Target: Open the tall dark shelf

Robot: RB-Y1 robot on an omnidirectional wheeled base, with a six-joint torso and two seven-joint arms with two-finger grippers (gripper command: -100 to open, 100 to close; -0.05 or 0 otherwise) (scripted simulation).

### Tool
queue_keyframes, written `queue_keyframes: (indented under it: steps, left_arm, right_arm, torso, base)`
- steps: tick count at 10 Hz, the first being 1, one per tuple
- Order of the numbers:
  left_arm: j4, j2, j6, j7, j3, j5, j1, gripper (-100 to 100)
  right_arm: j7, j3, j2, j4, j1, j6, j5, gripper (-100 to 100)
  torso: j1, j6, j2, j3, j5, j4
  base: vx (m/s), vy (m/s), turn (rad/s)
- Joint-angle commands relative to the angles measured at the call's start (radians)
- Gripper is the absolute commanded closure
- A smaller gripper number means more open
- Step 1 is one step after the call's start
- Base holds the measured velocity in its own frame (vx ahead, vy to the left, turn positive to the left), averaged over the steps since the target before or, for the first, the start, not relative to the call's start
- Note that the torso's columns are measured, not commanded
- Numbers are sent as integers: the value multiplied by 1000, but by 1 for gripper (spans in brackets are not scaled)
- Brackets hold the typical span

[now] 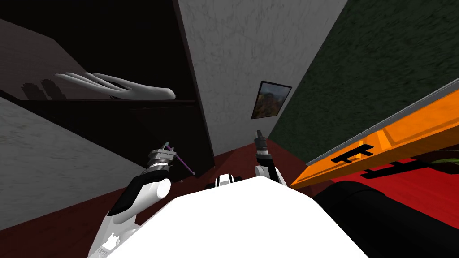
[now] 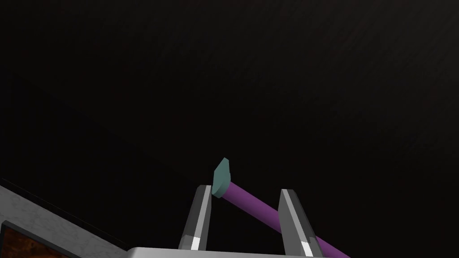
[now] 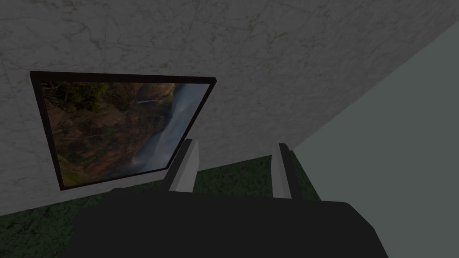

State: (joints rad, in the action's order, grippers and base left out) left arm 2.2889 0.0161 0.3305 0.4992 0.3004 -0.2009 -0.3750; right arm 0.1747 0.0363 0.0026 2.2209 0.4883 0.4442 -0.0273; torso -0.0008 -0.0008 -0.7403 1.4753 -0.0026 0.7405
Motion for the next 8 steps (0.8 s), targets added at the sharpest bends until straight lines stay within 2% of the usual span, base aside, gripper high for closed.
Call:
queue_keyframes:
  steps: [1, 2, 4, 8]
  left_arm:
    - [2, 7, -1, 16, 38, 7, -9, 100]
    - [2, 7, -1, 16, 38, 7, -9, 100]
    - [5, 13, -5, 31, 72, 13, -15, 100]
    - [11, 24, -13, 60, 141, 25, -28, 100]
  right_arm:
    - [0, 0, 0, 0, 0, 0, 0, 0]
    - [0, 0, 0, 0, 0, 0, 0, 0]
    - [0, 0, 0, 0, 0, 0, 0, 0]
    - [0, 0, 0, 0, 0, 0, 0, 0]
  torso:
    - [4, 4, 1, 0, 1, 0]
    - [2, -5, 3, 1, 1, -1]
    - [1, 1, 2, 1, 2, -2]
    - [-4, 0, -1, -2, 1, -2]
  base:
    - [55, -182, 217]
    - [83, -216, 228]
    - [75, -200, 188]
    - [64, -240, 208]
